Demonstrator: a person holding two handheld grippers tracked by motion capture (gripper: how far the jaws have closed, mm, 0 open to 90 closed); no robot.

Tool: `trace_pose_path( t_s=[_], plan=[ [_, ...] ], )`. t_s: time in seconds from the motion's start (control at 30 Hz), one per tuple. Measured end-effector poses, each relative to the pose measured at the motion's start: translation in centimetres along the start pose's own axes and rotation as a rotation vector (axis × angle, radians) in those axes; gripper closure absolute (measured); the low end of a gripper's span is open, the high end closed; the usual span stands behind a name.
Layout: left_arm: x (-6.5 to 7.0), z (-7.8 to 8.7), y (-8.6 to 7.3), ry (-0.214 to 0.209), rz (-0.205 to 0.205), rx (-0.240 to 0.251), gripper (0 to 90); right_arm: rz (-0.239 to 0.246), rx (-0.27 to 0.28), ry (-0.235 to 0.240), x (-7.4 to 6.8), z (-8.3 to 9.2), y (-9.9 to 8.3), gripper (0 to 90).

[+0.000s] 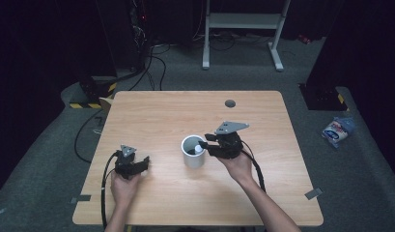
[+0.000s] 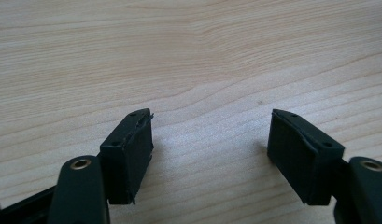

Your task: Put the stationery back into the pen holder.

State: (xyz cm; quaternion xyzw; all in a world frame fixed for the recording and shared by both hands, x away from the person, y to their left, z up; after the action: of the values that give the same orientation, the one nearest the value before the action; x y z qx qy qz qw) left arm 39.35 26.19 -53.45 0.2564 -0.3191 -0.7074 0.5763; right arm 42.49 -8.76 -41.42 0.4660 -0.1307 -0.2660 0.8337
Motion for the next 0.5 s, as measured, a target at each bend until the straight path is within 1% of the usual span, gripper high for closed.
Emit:
trace_pose_path(
  t_s=[0.13,0.27,0.33,0.4,0.5],
  plan=[
    [0.0,0.0,0.0,0.001,0.0,0.002,31.0,-0.024,0.021,-0.04,0.7,1.5,-1.2,58.6],
    [0.0,0.0,0.0,0.002,0.0,0.002,31.0,-0.053,0.027,-0.097,1.7,3.0,-3.2,57.2],
    [0.0,0.0,0.0,0.002,0.0,0.002,31.0,-0.077,0.027,-0.116,2.2,3.6,-4.2,56.9],
    [0.0,0.0,0.0,0.003,0.0,0.004,31.0,-0.113,0.031,-0.132,2.7,4.1,-5.2,56.8],
    [0.0,0.0,0.0,0.002,-0.001,0.002,31.0,-0.134,0.033,-0.158,3.3,4.8,-6.5,56.6]
  ],
)
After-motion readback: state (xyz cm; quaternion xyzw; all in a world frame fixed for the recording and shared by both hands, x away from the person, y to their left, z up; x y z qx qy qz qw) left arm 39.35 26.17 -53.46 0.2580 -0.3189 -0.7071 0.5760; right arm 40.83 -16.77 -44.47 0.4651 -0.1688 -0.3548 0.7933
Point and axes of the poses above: each handheld gripper's, and its own axes: z roughly backward along the jaws, y roughly out of its top, x roughly to its right, the point moved 1 cm from there along -z, roughly forward along the jaws, and after that the axes turned 1 degree about z, right-handed, at the moved point
